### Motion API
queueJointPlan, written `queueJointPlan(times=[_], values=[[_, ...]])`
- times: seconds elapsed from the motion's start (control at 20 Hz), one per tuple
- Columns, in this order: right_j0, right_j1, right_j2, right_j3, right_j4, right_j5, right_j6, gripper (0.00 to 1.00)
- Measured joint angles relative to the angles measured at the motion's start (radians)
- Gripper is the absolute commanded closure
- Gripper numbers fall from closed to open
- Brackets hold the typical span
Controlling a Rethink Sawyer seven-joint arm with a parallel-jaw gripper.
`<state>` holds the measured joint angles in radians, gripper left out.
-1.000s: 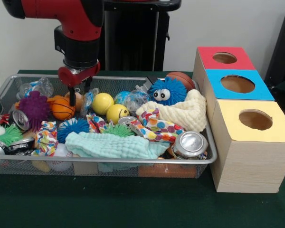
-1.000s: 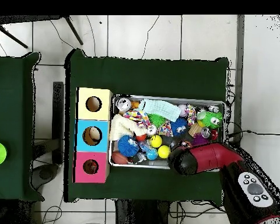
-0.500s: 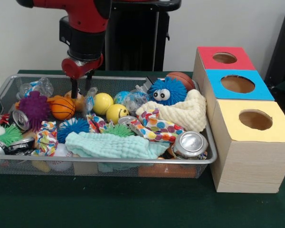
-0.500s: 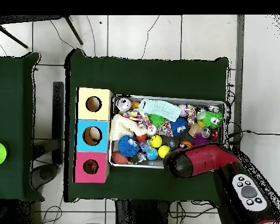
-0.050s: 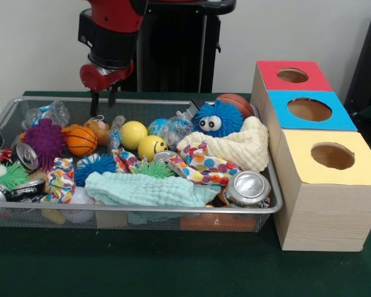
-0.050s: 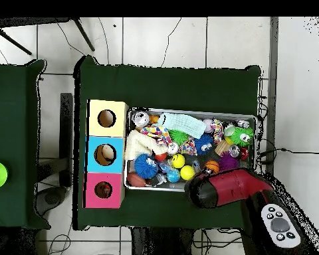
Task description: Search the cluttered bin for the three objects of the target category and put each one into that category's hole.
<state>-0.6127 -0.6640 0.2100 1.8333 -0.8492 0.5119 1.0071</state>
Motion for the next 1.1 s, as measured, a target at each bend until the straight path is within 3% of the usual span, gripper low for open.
queueJointPlan(times=[0.45,1.1], values=[[0.000,0.023,-0.046,-0.002,0.028,-0.015,0.002,0.00],[-0.039,0.100,-0.048,-0.003,0.082,-0.141,0.002,0.00]])
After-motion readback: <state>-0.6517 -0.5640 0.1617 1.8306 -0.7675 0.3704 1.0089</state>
